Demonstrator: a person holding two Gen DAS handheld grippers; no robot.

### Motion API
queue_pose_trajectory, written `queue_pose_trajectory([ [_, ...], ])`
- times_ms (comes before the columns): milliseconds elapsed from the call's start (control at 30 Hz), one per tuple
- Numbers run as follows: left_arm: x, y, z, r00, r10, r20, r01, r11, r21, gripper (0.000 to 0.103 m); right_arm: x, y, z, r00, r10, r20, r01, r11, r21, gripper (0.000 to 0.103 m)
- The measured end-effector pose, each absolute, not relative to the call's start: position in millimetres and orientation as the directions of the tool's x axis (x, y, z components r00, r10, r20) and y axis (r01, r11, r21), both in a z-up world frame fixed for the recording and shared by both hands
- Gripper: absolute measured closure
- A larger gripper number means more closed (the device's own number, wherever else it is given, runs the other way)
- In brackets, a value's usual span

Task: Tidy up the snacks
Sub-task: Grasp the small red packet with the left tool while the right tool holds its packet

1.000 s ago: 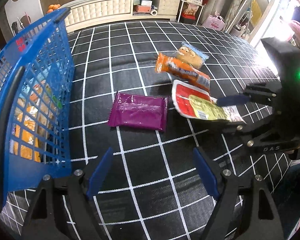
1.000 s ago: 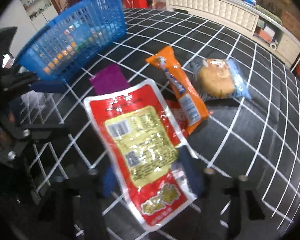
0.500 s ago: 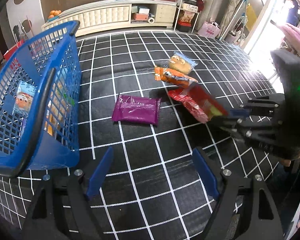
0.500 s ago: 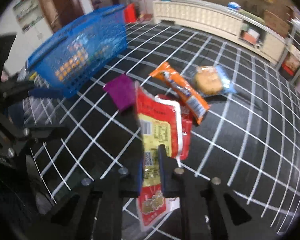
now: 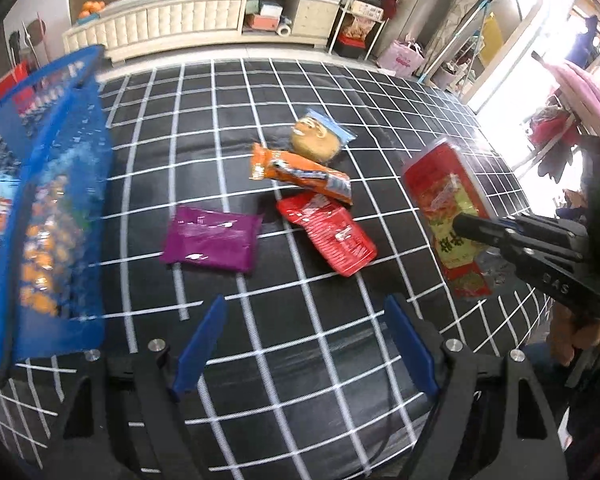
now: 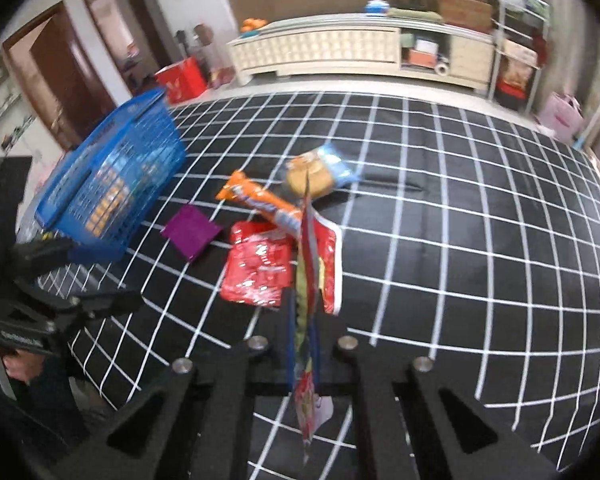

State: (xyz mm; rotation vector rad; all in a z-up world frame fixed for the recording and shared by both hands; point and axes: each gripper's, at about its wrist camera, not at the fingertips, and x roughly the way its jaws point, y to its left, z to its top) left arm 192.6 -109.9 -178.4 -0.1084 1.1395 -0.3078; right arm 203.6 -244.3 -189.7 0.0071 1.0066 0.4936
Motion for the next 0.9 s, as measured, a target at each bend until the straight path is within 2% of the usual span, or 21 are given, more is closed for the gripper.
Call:
queue_pose_trajectory([
  [167, 218.5, -128.2, -196.4, 0.345, -0.308, -0.886, 0.165, 0.950, -0.266, 0.023, 205.5, -249.2, -184.0, 0.493, 0.349, -0.797, -0.373, 0.912, 0.168, 0.094],
  [333, 242.7, -129.6, -216.7, 0.295, -0.346, -0.891, 0.081, 0.938, -0.337, 0.023, 214.5, -250.1, -187.2, 0.475, 0.368, -0.799, -0.366, 0.909, 0.201, 0.094],
  [433, 254.7, -130.8, -226.9, 0.277, -0.341, -0.898, 0.046, 0.939, -0.342, 0.023, 217.6, -243.5, -190.5, 0.485, 0.337, -0.807, -0.360, 0.918, 0.167, 0.094],
  [567, 264.6, -137.7, -236.9, 0.253, -0.329, -0.910, 0.046, 0.943, -0.328, 0.030, 223.0, -237.5, -196.6, 0.462, 0.340, -0.819, -0.362, 0.915, 0.176, 0.094],
  [600, 266.5, -139.6, -239.0, 0.240, -0.334, -0.912, 0.046, 0.942, -0.333, 0.037, 223.8, -237.4, -197.3, 0.456, 0.342, -0.821, -0.361, 0.915, 0.181, 0.094],
  [667, 268.3, -143.5, -240.4, 0.235, -0.333, -0.913, 0.050, 0.942, -0.331, 0.041, 225.8, -236.9, -199.7, 0.444, 0.354, -0.823, -0.355, 0.913, 0.201, 0.094],
  [733, 269.6, -147.5, -240.8, 0.238, -0.327, -0.915, 0.064, 0.945, -0.322, 0.052, 228.0, -236.8, -202.4, 0.435, 0.360, -0.825, -0.348, 0.913, 0.215, 0.094],
  [767, 270.4, -148.9, -241.1, 0.244, -0.325, -0.914, 0.067, 0.946, -0.318, 0.060, 229.2, -236.5, -203.8, 0.433, 0.355, -0.829, -0.342, 0.915, 0.213, 0.094],
  [800, 271.2, -149.0, -241.1, 0.237, -0.326, -0.915, 0.066, 0.945, -0.320, 0.075, 230.2, -236.4, -205.1, 0.429, 0.355, -0.831, -0.337, 0.916, 0.217, 0.094],
  [900, 271.7, -152.6, -241.2, 0.241, -0.321, -0.916, 0.073, 0.947, -0.313, 0.090, 229.9, -235.5, -206.9, 0.417, 0.363, -0.833, -0.326, 0.916, 0.236, 0.094],
])
